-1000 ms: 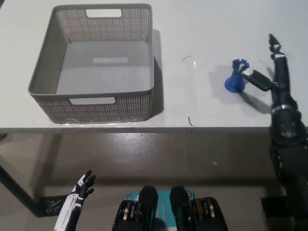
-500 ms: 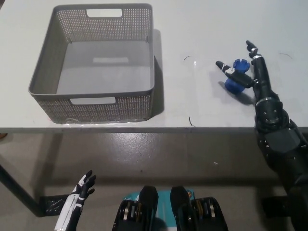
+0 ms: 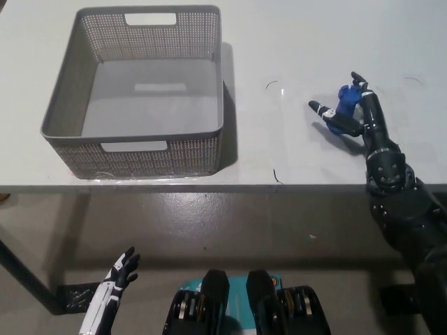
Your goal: Use the right hand to pick up a chess pieces and put it into a container on the left hand side
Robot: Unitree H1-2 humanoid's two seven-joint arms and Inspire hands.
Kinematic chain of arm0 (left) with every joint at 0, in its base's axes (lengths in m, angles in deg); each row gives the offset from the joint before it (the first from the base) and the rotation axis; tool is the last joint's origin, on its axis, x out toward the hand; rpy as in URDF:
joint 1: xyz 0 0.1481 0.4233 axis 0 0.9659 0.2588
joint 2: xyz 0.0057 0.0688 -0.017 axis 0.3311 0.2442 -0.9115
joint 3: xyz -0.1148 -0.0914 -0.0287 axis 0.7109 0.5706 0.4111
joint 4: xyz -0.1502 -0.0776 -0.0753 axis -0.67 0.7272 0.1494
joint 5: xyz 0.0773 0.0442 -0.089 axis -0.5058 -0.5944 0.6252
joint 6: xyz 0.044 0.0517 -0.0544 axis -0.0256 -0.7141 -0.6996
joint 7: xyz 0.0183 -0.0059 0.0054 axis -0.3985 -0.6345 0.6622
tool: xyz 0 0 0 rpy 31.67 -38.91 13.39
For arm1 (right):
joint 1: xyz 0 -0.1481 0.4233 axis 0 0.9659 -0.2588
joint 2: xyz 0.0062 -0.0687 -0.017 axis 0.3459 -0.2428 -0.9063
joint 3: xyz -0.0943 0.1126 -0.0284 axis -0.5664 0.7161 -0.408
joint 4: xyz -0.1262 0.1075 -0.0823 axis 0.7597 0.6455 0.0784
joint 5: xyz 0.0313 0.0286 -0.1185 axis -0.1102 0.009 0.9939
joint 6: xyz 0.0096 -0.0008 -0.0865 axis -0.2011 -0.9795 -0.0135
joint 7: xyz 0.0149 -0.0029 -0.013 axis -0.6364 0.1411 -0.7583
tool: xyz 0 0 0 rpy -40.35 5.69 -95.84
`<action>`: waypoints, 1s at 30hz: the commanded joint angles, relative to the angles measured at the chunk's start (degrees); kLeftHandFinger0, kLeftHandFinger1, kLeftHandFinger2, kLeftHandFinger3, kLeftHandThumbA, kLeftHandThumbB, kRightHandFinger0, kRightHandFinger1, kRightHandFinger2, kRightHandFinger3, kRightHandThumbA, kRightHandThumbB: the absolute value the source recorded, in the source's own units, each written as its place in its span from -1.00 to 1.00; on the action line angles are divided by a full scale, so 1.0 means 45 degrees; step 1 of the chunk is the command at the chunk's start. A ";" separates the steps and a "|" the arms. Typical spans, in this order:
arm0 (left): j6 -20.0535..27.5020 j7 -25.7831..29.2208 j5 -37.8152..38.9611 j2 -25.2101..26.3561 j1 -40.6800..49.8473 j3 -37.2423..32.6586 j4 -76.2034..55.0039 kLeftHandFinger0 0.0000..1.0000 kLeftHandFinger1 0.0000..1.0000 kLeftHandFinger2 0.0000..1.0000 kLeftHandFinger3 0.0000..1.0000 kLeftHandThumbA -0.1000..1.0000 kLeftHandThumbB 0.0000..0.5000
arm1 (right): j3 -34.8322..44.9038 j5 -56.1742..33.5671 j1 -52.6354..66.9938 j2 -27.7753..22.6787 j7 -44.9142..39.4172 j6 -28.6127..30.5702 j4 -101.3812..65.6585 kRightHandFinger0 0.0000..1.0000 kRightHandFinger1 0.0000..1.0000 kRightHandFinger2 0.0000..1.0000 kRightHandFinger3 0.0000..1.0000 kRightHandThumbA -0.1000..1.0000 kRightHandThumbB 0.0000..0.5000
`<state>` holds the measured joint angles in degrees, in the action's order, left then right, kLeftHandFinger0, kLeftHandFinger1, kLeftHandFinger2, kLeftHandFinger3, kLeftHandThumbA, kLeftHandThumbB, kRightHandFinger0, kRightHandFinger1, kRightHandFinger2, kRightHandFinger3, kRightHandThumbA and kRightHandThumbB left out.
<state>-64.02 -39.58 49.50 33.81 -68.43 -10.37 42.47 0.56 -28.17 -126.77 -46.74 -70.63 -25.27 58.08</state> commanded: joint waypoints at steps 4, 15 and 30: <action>0.0625 -0.0003 0.0075 0.0104 -0.0270 0.0037 -0.0205 1.00 1.00 1.00 1.00 1.00 -0.48 | 0.2620 -0.2923 -0.1149 -0.0300 -0.1334 -0.1000 0.0728 1.00 1.00 1.00 1.00 0.10 0.52; 0.0536 -0.0030 0.0073 0.0128 -0.0391 0.0058 -0.0242 1.00 1.00 1.00 1.00 1.00 -0.47 | 0.2884 -0.2872 -0.1371 -0.0015 0.0701 -0.0039 0.0650 -1.00 -0.49 0.25 0.04 -1.00 -0.49; 0.0553 -0.0101 0.0183 0.0147 -0.0524 0.0089 -0.0146 1.00 1.00 1.00 1.00 1.00 -0.37 | 0.3363 -0.3691 -0.1877 0.0039 0.1021 0.0214 0.0382 -1.00 -0.36 0.43 0.33 -1.00 -0.48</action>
<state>-63.76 -39.74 49.55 33.86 -69.87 -10.08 42.52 15.21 -42.59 -130.22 -46.46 -67.25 -27.73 61.52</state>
